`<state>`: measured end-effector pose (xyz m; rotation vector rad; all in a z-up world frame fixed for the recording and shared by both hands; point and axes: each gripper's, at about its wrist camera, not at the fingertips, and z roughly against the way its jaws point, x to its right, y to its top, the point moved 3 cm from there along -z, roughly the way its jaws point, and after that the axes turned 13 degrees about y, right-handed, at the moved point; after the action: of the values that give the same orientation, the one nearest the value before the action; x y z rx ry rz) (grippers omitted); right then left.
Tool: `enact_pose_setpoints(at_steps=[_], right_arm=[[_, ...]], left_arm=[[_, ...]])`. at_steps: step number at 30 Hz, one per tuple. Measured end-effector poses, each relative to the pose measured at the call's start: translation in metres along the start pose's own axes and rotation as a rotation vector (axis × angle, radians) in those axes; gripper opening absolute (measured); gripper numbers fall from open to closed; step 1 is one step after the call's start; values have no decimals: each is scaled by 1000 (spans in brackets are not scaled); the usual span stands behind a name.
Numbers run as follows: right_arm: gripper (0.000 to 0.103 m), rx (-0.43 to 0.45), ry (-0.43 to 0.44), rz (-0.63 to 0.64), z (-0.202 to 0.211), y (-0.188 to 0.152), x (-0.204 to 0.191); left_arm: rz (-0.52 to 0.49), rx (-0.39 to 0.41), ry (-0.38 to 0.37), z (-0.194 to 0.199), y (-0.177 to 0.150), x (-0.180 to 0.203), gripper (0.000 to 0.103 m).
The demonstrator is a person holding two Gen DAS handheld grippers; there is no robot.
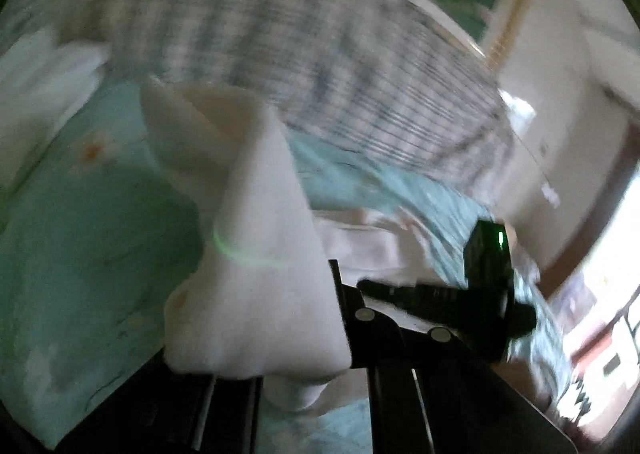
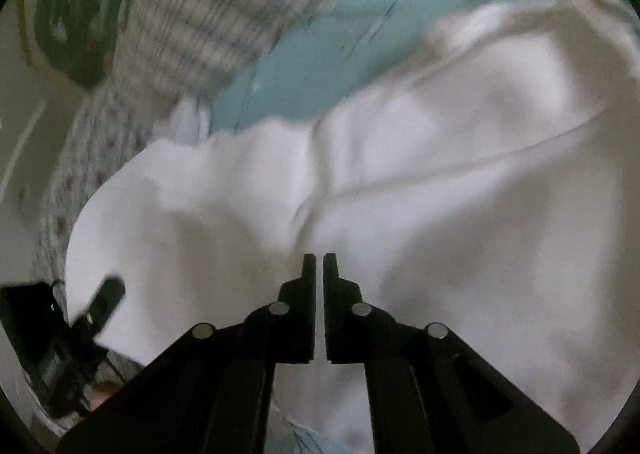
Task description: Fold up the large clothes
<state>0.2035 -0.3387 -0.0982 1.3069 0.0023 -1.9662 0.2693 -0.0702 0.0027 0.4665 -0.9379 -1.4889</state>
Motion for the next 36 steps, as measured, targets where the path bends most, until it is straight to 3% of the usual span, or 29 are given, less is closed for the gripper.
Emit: enact_pose_setpoints(at_steps=[2, 4, 5, 6, 8, 15, 22, 25, 27, 28, 33, 36], right_arm=[[3, 66, 27, -46, 32, 13, 13], [11, 125, 67, -99, 62, 23, 28], [31, 143, 93, -129, 72, 27, 35], [61, 168, 129, -170, 84, 30, 46], [74, 204, 162, -195, 99, 33, 58], [74, 192, 161, -231, 103, 31, 79], [71, 94, 31, -76, 73, 51, 59], [55, 2, -66, -33, 47, 60, 62], [20, -39, -105, -31, 36, 64, 70], [15, -46, -106, -17, 36, 67, 70], [13, 42, -57, 132, 74, 78, 42], [13, 88, -88, 192, 98, 81, 36]], left_arm=[[-116, -11, -27, -13, -4, 42, 7], [-222, -39, -27, -31, -18, 79, 7], [-278, -51, -10, -41, -28, 95, 7], [-330, -58, 13, -49, -38, 108, 7], [-426, -74, 66, -67, -62, 131, 7], [-457, -98, 78, -78, -88, 144, 7], [-471, -86, 84, -79, -90, 145, 7], [-475, -82, 84, -76, -91, 147, 7], [-484, -78, 78, -73, -88, 151, 7], [-490, -70, 79, -71, -86, 154, 7], [-496, -36, 11, -61, -72, 180, 7], [-504, -56, -24, -70, -75, 196, 7]])
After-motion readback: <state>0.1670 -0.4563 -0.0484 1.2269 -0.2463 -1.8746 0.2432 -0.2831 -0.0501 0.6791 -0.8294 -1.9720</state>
